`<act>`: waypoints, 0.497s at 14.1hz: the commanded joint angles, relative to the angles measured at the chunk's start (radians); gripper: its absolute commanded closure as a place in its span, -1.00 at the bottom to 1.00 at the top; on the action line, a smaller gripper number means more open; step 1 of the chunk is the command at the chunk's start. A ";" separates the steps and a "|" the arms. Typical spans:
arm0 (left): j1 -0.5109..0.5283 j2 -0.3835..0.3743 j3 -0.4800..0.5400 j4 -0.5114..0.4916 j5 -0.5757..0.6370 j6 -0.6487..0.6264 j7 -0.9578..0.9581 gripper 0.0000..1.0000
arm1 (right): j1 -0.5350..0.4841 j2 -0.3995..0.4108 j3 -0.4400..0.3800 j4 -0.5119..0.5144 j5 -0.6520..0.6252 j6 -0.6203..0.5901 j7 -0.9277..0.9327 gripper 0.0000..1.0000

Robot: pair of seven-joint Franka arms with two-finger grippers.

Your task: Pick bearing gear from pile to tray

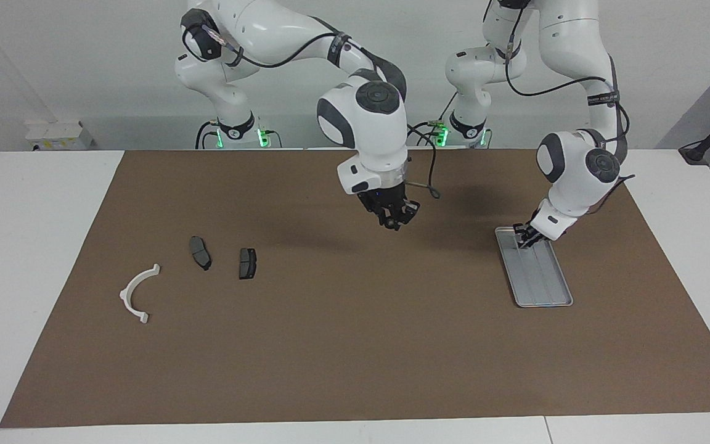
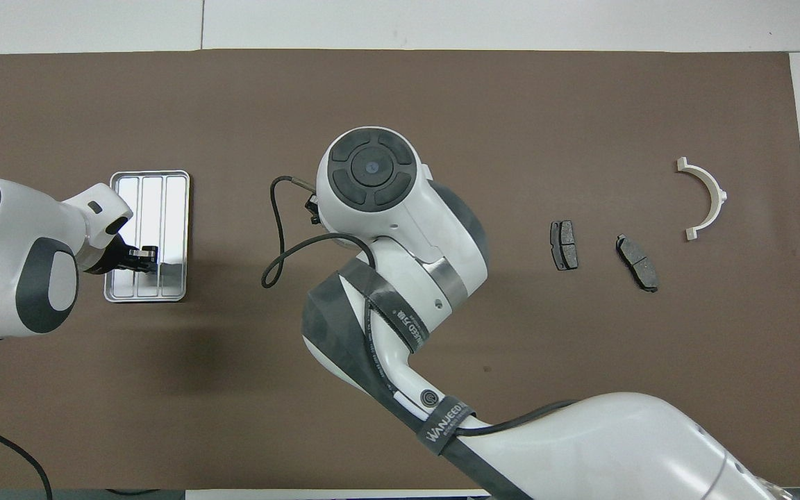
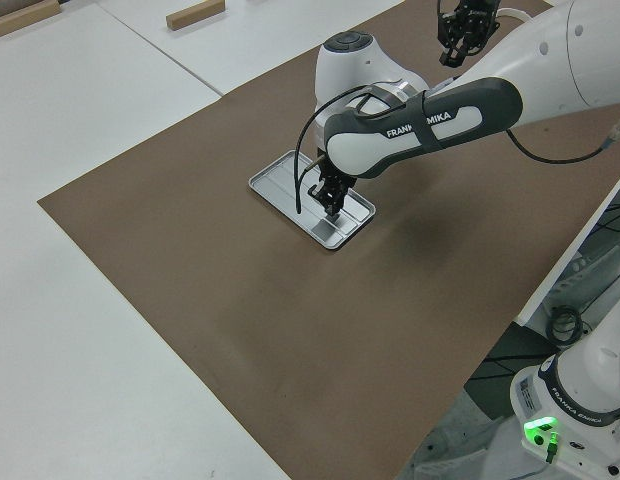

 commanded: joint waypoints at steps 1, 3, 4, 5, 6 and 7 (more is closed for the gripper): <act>0.015 -0.046 -0.008 -0.082 -0.021 0.080 0.029 0.79 | 0.041 0.095 -0.004 -0.001 -0.099 0.108 0.112 1.00; 0.010 -0.049 -0.008 -0.090 -0.021 0.090 0.031 0.62 | 0.043 0.136 -0.004 -0.004 -0.115 0.161 0.133 1.00; 0.007 -0.049 -0.008 -0.090 -0.021 0.092 0.031 0.06 | 0.041 0.149 -0.004 -0.009 -0.115 0.187 0.133 1.00; 0.005 -0.047 -0.008 -0.086 -0.021 0.089 0.031 -0.72 | 0.041 0.152 -0.005 -0.021 -0.117 0.210 0.133 1.00; 0.004 -0.047 -0.008 -0.076 -0.021 0.080 0.031 -1.00 | 0.043 0.153 -0.007 -0.039 -0.118 0.233 0.135 1.00; 0.002 -0.046 -0.008 -0.064 -0.021 0.075 0.031 -1.00 | 0.044 0.155 -0.007 -0.067 -0.127 0.274 0.136 1.00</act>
